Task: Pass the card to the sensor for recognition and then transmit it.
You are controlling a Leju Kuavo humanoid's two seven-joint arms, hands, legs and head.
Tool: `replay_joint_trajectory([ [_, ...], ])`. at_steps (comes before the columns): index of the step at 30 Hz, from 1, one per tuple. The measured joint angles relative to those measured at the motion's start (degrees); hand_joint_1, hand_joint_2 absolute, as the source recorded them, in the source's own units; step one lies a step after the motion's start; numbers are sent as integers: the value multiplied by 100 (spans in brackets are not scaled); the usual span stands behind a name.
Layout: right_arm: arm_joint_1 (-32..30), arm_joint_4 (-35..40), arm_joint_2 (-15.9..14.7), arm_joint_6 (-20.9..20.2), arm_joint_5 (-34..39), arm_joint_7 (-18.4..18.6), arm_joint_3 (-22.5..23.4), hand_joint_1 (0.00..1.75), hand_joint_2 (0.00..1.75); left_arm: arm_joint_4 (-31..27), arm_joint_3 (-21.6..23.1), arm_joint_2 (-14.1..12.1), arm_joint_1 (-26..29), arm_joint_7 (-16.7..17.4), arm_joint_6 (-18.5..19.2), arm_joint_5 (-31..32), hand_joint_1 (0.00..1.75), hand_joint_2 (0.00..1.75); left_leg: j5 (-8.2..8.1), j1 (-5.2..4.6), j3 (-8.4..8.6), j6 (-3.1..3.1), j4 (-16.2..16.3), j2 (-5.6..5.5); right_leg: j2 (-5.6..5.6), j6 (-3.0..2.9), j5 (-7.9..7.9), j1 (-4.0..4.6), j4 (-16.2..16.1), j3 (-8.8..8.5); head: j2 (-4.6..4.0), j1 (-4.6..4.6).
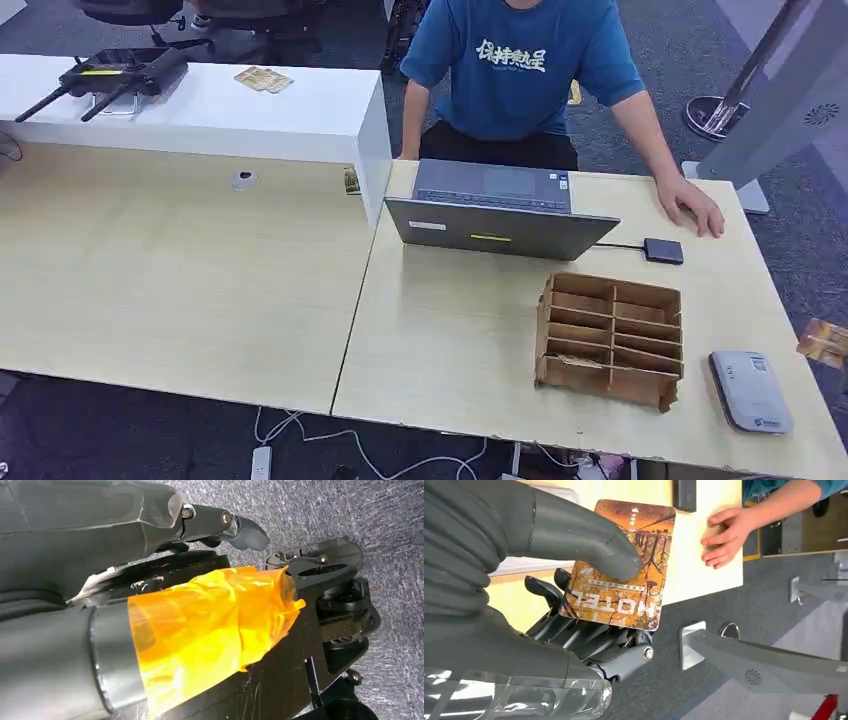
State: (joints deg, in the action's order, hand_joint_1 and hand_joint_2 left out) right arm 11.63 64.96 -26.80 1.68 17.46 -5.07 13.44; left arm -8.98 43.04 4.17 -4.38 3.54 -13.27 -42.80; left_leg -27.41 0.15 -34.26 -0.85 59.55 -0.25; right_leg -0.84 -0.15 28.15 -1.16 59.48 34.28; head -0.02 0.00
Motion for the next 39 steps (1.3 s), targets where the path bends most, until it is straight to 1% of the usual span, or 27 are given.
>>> replay_joint_trajectory([
  [16, -2, -247, 52, 2, -35, -4, 35, 175, 175, 0, 0, 0, 0, 0, -2, -2, 0, 0, 0, 0, 0, 0, 0, 0, 0, 0, 0, 0, 0, 0, 0, -2],
  [20, -2, -267, 76, 18, -203, 13, 48, 175, 175, 0, 0, 0, 0, 0, -2, -9, 0, 0, 0, 0, 0, 0, 0, 0, 0, 0, 0, 0, 0, 0, 0, 0],
  [26, 2, -328, 74, 142, -645, 98, 48, 175, 175, 0, 0, -2, 0, 0, -2, -24, 0, 0, 0, 0, -1, 0, 0, 0, 0, 0, 0, 0, 0, 0, 0, 0],
  [39, 4, -380, 74, 140, -756, 133, 48, 175, 175, 0, 0, -2, 0, 0, -2, -48, 0, 0, 0, 0, -1, 0, 0, 0, 0, 0, 0, 0, 0, 0, 0, -2],
])
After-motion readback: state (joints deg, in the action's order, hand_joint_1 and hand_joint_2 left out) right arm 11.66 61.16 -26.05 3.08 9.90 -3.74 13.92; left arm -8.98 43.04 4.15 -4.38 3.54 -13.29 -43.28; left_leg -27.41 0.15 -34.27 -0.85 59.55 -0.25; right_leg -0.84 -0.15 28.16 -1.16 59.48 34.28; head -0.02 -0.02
